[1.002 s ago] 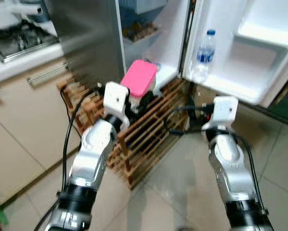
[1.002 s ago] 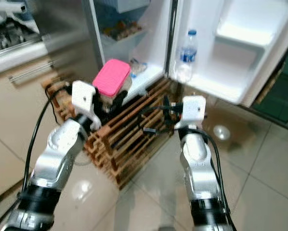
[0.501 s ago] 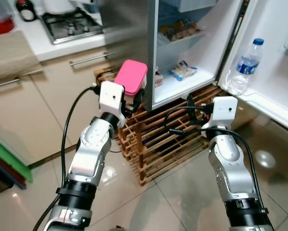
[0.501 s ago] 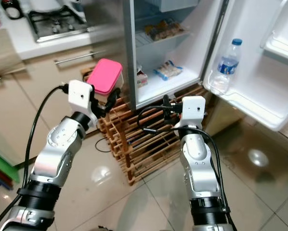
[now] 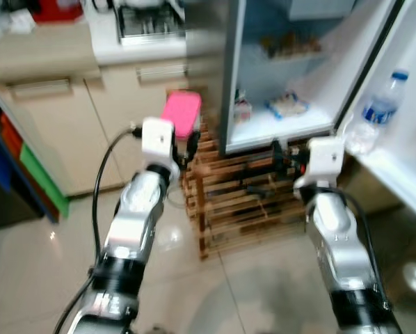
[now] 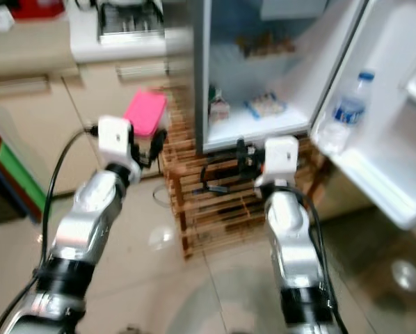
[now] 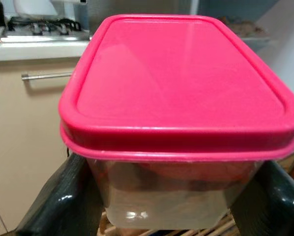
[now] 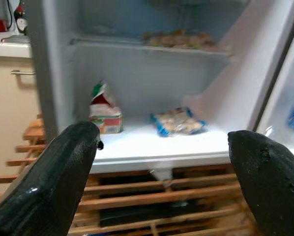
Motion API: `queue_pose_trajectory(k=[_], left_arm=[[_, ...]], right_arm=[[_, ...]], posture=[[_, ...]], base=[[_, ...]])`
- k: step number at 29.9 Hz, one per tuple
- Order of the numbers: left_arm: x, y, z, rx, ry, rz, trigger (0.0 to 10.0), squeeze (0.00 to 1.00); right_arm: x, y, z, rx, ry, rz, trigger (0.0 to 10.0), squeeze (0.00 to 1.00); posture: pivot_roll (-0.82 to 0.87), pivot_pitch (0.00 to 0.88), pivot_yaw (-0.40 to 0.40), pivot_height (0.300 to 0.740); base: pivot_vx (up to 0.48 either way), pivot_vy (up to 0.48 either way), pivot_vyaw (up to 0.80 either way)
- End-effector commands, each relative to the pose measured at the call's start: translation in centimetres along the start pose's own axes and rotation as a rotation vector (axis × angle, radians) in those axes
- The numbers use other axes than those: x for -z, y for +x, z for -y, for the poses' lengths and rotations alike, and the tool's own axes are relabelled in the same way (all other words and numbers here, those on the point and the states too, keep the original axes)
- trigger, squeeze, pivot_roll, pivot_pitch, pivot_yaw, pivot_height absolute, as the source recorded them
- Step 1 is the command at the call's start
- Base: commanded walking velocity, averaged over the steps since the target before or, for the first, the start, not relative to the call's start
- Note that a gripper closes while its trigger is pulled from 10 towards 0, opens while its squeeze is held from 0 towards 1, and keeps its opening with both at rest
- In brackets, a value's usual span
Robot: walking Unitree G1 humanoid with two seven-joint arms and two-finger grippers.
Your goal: Restocking fridge
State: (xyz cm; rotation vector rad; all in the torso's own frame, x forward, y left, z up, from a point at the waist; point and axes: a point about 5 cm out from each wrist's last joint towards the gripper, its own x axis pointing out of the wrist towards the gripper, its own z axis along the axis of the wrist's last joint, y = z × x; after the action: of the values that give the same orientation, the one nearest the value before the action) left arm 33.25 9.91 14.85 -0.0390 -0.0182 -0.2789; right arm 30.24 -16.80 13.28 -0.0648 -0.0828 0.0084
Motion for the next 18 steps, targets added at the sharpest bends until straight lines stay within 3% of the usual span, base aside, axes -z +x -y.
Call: queue_pose_trajectory(k=[1,14,18], left_arm=[[-0.32,0.21,-0.66,-0.021,0.014,0.005,10.0,0.0],[-0.41,0.74,-0.68,-0.023,0.029,0.006,10.0,0.0],[-0.89,0.8,-0.86,-0.028,-0.044,0.045,10.0,0.0]], right_arm=[[-0.66,0.23,-0.59,-0.014,0.004,0.021,10.0,0.0],[-0.69,0.02,-0.6,-0.009,0.003,0.025,10.0,0.0],[-0.68,-0.06,-0.53,-0.005,0.006,0.027,10.0,0.0]], posture=[[-0.18,0.0,0.026,0.74],[-0.18,0.0,0.03,0.74],[-0.18,0.0,0.029,0.74]], base=[[0.0,-0.454,0.57],[0.0,-0.455,0.51],[0.0,-0.227,0.0]])
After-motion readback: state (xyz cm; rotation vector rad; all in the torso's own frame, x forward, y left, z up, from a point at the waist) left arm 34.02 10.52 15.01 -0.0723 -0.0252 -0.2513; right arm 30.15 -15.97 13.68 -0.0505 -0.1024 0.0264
